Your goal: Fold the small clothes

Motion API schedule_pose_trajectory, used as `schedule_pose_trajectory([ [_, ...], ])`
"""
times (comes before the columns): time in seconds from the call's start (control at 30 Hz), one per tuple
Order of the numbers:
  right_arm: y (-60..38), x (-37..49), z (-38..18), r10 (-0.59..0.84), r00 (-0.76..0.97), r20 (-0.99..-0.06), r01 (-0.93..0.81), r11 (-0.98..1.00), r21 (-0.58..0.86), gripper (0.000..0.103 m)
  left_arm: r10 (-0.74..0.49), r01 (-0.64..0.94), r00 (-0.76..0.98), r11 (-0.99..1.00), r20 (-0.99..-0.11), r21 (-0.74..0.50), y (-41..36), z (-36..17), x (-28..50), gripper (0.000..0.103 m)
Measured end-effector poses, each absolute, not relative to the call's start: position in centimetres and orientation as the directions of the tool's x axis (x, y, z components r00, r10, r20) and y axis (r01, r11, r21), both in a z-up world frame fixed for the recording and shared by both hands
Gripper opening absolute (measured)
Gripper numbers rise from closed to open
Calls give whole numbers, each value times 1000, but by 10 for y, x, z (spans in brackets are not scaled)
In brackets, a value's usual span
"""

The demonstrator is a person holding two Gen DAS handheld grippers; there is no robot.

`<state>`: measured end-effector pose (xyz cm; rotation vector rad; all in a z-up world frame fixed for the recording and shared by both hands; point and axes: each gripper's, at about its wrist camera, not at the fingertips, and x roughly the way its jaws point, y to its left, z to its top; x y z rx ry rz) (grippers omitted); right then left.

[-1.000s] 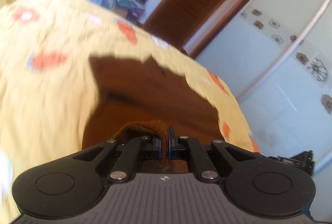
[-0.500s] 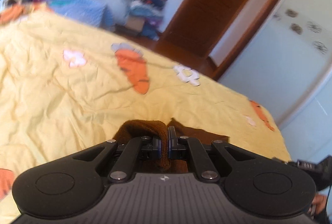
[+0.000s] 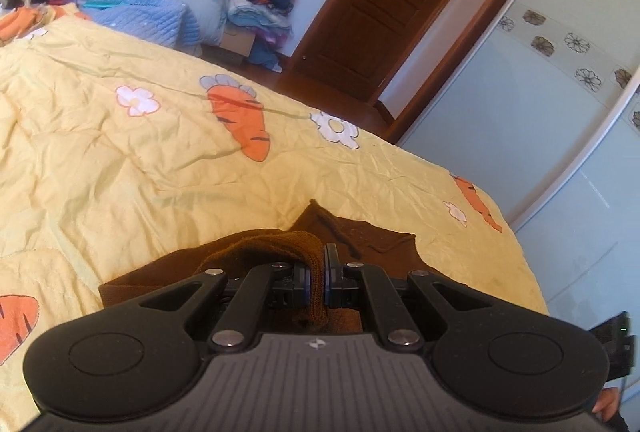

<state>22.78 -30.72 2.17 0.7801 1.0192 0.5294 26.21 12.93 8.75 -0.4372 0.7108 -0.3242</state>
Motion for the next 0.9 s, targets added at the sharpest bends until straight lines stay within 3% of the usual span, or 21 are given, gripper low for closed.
schedule_pose_trajectory([
  [0.1,-291,241,3,700,402,-590,-16,650,760,14,-429,146,713,864,-554,-481,125,90,260,6],
  [0.17,-286,245,12,691,425,-585,-56,665,745,14,-421,157,727,871,-542,-466,125,95,257,6],
  [0.33,-310,279,49,699,588,-407,-86,555,828,14,-382,129,768,879,-515,-459,129,103,283,6],
  [0.37,-318,290,49,673,640,-371,-63,526,848,16,-351,111,783,891,-514,-439,128,100,295,6],
  [0.4,-325,300,47,636,688,-350,-34,510,860,25,-303,92,798,915,-521,-393,125,95,307,6],
  [0.43,-330,309,44,590,722,-363,14,511,859,59,-272,69,792,929,-547,-363,123,86,319,10],
  [0.5,-335,317,35,537,730,-423,123,505,854,96,-262,-7,715,924,-648,-382,127,66,338,14],
  [0.63,-334,284,36,586,697,-414,60,528,847,95,-310,6,718,898,-624,-440,147,50,296,16],
  [0.67,-334,269,38,577,690,-436,46,567,822,95,-288,4,724,910,-627,-414,152,51,279,24],
  [0.73,-334,238,41,536,681,-499,28,663,748,95,-257,-27,746,910,-615,-413,169,47,241,53],
  [0.77,-335,223,40,510,670,-539,25,711,703,95,-229,-62,755,907,-614,-416,177,44,223,76],
  [0.83,-330,196,39,457,658,-599,19,785,620,94,-207,-116,755,892,-622,-438,190,34,191,80],
  [0.9,-323,178,36,445,641,-626,-11,821,572,82,-251,-135,709,869,-659,-476,195,21,174,80],
])
